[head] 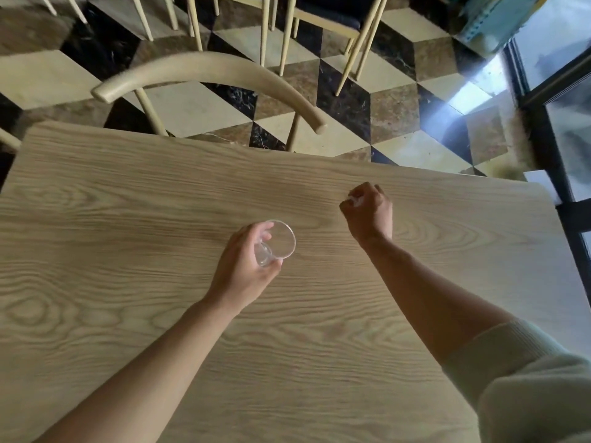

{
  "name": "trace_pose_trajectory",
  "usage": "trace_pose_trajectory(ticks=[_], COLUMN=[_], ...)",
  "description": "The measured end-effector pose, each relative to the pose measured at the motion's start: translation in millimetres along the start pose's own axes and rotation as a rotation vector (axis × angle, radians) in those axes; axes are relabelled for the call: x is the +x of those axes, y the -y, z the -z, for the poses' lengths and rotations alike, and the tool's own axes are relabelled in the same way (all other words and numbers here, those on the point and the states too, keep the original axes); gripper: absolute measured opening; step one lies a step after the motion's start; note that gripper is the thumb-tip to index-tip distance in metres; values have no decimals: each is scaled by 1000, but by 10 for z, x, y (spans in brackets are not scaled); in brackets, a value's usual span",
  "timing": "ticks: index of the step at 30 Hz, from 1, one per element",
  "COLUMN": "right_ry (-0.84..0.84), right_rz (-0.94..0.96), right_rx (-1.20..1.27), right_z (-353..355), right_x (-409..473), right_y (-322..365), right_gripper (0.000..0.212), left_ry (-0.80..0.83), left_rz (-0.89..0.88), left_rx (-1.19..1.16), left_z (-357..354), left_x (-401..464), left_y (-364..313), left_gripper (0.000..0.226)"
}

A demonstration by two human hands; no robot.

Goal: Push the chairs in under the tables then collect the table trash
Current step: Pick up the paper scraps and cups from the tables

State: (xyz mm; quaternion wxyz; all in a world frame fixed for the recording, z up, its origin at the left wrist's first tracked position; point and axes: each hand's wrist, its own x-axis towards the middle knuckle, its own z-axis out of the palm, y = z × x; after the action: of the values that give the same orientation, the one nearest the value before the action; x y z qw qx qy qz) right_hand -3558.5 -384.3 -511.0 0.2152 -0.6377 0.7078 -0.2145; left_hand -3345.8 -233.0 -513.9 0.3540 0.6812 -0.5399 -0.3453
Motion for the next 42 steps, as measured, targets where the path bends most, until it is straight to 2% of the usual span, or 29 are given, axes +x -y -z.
trace_pose_trajectory(ticks=[2,4,8,10,13,16,19,23,25,27,31,35,40,42], right_ry=[80,159,253,261,317,481,568,731,824,850,879,910,882,868], right_rz=[-72,-112,-198,-110,48,241,397,496,489,504,608,707,739,792], right_rx=[-56,-144,112,238,304,144,-10,-150,-181,-151,-93,39,383,392], right_z=[-16,-28,-23,29,191,367,557,812,990,1210,1396,1305,947,750], right_x=[165,224,-145,-428,-809,-1162,-1503,-1989,-2216,-2530,-3261,-3995,-4850,-5233], right_y=[0,-1,255,432,669,816,890,885,875,895,1023,1282,1732,1950], right_gripper=[25,23,9,5,15,17,18,33,46,54,47,49,51,47], left_ry=[1,-13,-9,1,7,6,22,34,6,-39,-127,-203,-361,-415], left_rz=[-14,-26,-23,-20,2,0,-45,-81,-46,-6,116,234,381,397], left_rx=[3,14,47,76,113,159,202,233,185,164,108,20,-142,-174], left_z=[20,32,33,29,38,63,68,59,87,169,322,563,977,1208], left_x=[53,82,9,-67,-188,-379,-682,-1237,-1540,-1984,-2983,-3804,-4543,-4775], left_y=[7,10,38,40,23,-96,-268,-445,-525,-628,-713,-712,-438,-263], left_gripper=[64,64,63,63,64,63,59,33,32,41,49,64,55,56])
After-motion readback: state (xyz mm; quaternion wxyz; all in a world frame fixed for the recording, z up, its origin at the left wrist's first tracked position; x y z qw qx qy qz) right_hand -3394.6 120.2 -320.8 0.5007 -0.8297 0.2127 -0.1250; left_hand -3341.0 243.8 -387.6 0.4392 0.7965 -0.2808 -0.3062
